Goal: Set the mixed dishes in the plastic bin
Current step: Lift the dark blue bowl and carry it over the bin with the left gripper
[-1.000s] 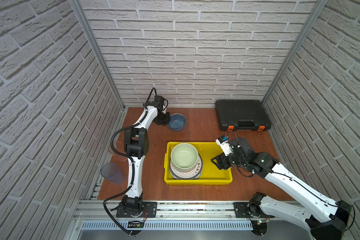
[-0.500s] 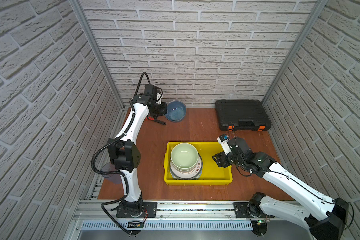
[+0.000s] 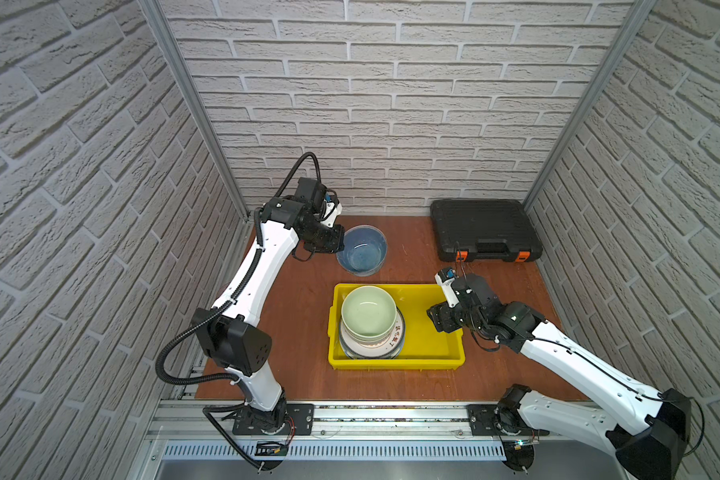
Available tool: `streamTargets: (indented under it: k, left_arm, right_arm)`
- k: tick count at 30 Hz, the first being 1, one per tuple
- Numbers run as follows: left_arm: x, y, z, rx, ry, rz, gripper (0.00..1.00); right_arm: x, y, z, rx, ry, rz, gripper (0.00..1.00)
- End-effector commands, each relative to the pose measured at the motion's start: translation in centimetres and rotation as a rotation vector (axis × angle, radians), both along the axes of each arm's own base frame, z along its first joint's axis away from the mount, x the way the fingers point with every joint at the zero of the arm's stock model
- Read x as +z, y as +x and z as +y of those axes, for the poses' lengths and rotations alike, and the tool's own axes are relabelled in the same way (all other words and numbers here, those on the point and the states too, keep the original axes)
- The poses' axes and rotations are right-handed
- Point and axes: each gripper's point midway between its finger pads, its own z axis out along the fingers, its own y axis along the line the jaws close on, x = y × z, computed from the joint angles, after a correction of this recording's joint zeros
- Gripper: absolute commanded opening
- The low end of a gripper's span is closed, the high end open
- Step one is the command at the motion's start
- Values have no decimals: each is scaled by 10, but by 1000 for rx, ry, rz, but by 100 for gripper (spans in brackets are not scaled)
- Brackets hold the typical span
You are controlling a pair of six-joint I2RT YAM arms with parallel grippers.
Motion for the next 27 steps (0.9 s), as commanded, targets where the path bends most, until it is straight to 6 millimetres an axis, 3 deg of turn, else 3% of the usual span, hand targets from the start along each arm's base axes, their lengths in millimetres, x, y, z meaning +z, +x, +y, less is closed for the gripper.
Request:
streamTargets:
  k: [1,17,27]
  left_arm:
    - [17,-25,-7,-60,-41,-32,0]
    - [-1,-87,-26,-168,-12,11,0]
    - [-24,-100,-30,-176,77,27,0]
  right_arm:
    - [13,9,0,-8,6,-51,76]
    - [15,9,-2,-24,7,-48,76]
    - [16,6,-2,-25,23,-50,76]
